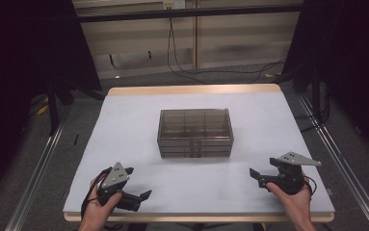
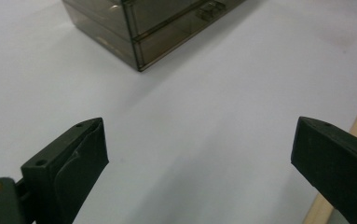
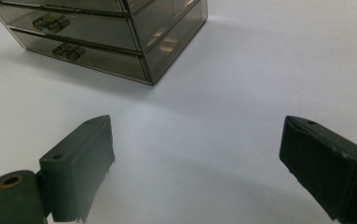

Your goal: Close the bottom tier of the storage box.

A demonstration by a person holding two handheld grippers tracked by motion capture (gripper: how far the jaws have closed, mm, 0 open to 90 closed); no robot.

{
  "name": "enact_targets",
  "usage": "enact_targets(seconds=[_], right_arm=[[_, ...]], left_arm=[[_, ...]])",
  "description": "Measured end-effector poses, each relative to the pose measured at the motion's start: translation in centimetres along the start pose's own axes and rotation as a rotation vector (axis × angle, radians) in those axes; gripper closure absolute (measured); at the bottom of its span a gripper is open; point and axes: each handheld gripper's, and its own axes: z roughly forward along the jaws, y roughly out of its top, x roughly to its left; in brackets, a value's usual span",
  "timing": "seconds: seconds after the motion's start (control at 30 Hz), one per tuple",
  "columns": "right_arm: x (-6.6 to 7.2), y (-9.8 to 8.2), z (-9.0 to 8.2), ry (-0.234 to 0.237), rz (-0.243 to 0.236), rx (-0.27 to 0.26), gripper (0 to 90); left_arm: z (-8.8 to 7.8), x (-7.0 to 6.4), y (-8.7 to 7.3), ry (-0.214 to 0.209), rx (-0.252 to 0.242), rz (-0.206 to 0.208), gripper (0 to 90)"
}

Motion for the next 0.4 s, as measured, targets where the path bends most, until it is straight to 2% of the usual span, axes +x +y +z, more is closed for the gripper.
enact_targets(seconds=[0.07, 0.1, 0.13, 0.17, 0.2, 0.27, 0.3, 0.4], right_arm=[[0.1, 0.0, 0.0, 0.004, -0.001, 0.001, 9.4], [0.1, 0.0, 0.0, 0.004, -0.001, 0.001, 9.4], [0.1, 0.0, 0.0, 0.002, 0.000, 0.001, 9.4], [0.1, 0.1, 0.0, 0.005, -0.003, -0.003, 9.4], [0.1, 0.1, 0.0, 0.006, -0.002, -0.005, 9.4], [0.1, 0.1, 0.0, 0.004, -0.006, -0.004, 9.4], [0.1, 0.1, -0.1, 0.003, -0.008, -0.004, 9.4], [-0.1, 0.1, 0.0, 0.002, -0.011, -0.004, 9.1]], left_arm=[[-0.5, 0.8, -0.7, 0.036, -0.045, -0.063, 3.5], [-0.5, 0.8, -0.7, 0.036, -0.045, -0.063, 3.5], [-0.7, 1.1, -1.0, 0.050, -0.059, -0.083, 3.5], [-0.9, 1.5, -1.3, 0.047, -0.063, -0.113, 3.3], [-1.6, 1.9, -2.0, 0.015, -0.085, -0.140, 4.7], [-1.9, 2.1, -2.4, 0.012, -0.087, -0.137, 2.8], [-2.1, 2.3, -2.6, 0.026, -0.082, -0.142, 2.8], [-2.1, 3.0, -2.8, 0.072, -0.102, -0.191, 2.8]])
